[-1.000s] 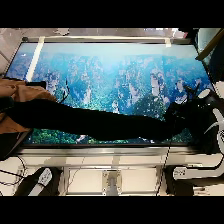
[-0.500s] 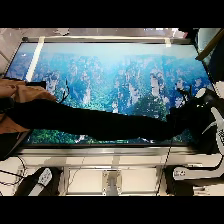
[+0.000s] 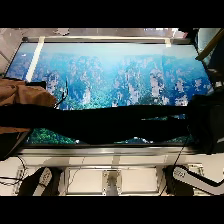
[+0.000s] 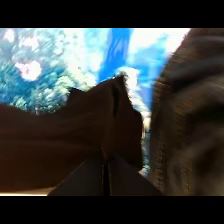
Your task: Fold the clothes and pants, and hang the long-sleeved shirts on hangers.
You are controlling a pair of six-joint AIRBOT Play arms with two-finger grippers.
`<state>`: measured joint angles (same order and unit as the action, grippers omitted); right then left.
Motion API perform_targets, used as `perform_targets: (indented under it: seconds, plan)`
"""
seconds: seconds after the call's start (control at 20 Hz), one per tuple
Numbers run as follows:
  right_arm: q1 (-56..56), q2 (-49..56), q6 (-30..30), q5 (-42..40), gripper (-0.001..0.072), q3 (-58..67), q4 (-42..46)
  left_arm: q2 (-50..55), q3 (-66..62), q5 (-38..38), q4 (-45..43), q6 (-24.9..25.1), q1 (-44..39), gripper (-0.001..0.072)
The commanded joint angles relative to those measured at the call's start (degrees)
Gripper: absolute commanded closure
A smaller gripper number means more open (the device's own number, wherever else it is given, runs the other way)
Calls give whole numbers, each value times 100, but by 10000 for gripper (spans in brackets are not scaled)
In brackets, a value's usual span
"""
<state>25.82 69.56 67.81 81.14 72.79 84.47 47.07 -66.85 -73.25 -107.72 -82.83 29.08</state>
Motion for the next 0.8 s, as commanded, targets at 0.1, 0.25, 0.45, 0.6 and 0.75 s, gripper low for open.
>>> perform_targets:
  seconds: [0.1,0.25,0.45,0.6,0.75]
  plan:
    - [557,-326,321,-557,702,-2,-721,35,-2,601,1123,-186,162,686]
    - [409,-267,365,-1652,702,-116,-1633,398,-2,1764,2070,-203,-72,686]
    - [-28,175,796,-2614,702,-116,-1716,1379,-2,2295,1764,-986,-125,687]
    - [-398,778,1235,-3178,702,-116,-1655,2079,-4,2813,1790,-1126,-203,687]
    - [-448,1421,2658,-3989,702,-116,-1633,2494,-4,3495,1779,-1587,-256,687]
